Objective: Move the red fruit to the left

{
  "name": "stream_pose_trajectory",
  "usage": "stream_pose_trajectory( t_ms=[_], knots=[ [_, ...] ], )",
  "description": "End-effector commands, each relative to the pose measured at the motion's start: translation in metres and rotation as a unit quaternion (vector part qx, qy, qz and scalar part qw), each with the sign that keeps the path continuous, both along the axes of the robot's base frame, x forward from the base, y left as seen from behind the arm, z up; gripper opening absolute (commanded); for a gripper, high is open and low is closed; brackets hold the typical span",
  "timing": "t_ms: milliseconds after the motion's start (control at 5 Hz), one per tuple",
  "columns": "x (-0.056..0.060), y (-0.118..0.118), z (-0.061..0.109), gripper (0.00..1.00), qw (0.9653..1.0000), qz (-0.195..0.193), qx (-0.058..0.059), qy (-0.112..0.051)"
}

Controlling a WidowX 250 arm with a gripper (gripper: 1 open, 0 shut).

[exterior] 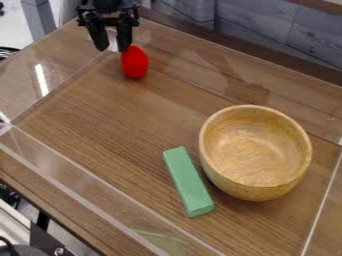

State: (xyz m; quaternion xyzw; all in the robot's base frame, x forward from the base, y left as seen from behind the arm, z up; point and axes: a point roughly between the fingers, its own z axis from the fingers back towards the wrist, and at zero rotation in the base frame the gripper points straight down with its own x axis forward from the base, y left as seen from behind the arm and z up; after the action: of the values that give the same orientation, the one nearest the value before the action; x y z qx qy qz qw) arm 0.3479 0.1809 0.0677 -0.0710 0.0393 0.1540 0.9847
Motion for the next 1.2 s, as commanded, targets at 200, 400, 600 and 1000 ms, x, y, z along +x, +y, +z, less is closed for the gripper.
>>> stream_pose_trajectory(
  t_ms=[200, 400, 600, 1000],
  knots=[
    [0.001, -0.001, 0.040, 1.00, 0.9993, 0.004, 0.023, -0.031],
    [0.001, -0.008, 0.054, 1.00, 0.9990, -0.001, 0.025, -0.038],
    [0.000, -0.016, 0.069, 1.00, 0.9986, -0.005, 0.027, -0.046],
    [0.003, -0.024, 0.082, 1.00, 0.9984, -0.008, 0.031, -0.047]
  ],
)
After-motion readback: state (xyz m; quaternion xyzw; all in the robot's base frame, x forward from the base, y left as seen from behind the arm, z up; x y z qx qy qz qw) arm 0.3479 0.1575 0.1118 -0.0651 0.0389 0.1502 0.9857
